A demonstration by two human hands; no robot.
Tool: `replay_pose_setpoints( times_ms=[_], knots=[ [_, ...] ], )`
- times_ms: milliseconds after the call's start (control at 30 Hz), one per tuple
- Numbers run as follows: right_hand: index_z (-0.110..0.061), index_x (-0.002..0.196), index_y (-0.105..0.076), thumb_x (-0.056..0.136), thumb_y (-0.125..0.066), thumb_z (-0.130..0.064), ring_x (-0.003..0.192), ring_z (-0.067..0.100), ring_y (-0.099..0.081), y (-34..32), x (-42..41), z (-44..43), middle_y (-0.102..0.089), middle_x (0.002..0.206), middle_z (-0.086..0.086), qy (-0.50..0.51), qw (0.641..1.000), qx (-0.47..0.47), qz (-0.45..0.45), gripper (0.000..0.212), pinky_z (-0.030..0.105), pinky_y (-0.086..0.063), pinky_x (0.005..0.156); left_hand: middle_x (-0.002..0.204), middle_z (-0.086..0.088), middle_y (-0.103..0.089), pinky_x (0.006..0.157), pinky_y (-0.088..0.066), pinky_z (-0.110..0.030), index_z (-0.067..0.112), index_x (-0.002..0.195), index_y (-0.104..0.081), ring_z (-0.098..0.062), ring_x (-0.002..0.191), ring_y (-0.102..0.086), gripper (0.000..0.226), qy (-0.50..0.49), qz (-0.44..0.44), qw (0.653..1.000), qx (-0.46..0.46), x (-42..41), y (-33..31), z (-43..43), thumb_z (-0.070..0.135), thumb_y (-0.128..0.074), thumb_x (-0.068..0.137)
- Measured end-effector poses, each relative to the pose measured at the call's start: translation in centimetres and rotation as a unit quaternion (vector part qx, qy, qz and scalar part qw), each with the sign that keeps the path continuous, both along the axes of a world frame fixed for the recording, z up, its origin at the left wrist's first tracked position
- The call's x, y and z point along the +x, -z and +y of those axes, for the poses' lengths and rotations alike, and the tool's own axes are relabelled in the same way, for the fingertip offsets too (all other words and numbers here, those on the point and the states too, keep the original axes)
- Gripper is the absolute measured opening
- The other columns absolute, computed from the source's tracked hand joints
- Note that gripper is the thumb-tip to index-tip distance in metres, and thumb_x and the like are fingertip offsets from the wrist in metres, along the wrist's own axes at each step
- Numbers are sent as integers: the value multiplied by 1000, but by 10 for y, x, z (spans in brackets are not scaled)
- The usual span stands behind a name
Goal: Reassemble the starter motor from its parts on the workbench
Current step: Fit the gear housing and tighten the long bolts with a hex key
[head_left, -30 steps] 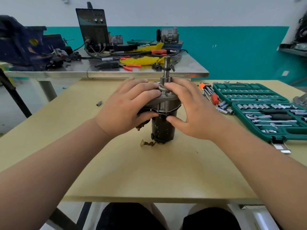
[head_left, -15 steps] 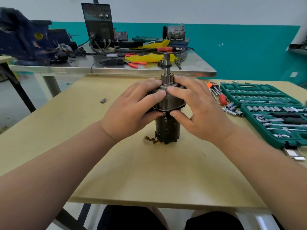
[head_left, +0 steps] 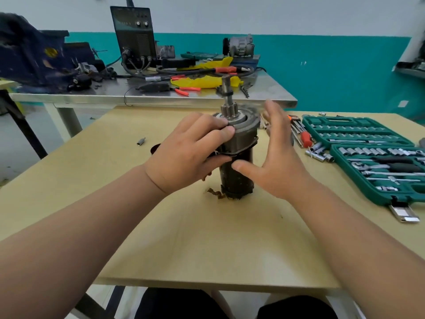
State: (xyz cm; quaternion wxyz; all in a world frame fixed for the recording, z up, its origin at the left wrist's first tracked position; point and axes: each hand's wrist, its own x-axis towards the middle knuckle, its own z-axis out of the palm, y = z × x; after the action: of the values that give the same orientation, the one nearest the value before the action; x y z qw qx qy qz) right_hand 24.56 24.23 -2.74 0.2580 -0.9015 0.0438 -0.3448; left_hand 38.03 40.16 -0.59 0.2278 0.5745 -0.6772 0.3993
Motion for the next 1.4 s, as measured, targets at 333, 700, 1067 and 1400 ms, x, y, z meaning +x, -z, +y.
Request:
replay_pose_setpoints(
  times_ms=[333, 700, 1067, 1400],
  knots=[
    [-63, 99, -30, 63, -62, -63, 83, 0, -59, 17, 23, 5, -57, 97, -21, 0, 983, 106, 148, 48, 29, -56, 68, 101, -22, -60, 93, -40, -21, -10, 109, -62, -29, 98, -56, 55, -126, 244, 959, -70, -5, 29, -4, 14, -89, 67],
    [-46, 98, -56, 61, -66, -62, 70, -4, -63, 7, 12, -11, -63, 84, -25, -5, 965, 107, 239, 41, 21, -52, 57, 98, 21, -51, 85, -41, -12, 24, 109, -62, -3, 93, -50, 48, -65, 403, 913, 8, 9, 35, 1, 53, -69, 71],
    [-45, 116, -55, 58, -67, -62, 84, -4, -61, -22, 16, -21, -63, 96, -26, -80, 948, 25, 306, 62, 28, -56, 74, 56, -1, -62, 60, -52, -24, 23, 79, -71, -17, 54, -64, 22, -63, 594, 756, 269, 67, 2, 24, 40, -64, 91],
    [-33, 104, -64, 70, -73, -53, 81, 8, -63, -46, 30, -13, -69, 92, -9, -124, 898, -41, 419, 41, 38, -55, 77, 58, 1, -46, 48, -31, -27, 16, 61, -45, -15, 53, -40, 31, -318, 239, 775, 491, 42, -2, 13, 32, -53, 87]
  ],
)
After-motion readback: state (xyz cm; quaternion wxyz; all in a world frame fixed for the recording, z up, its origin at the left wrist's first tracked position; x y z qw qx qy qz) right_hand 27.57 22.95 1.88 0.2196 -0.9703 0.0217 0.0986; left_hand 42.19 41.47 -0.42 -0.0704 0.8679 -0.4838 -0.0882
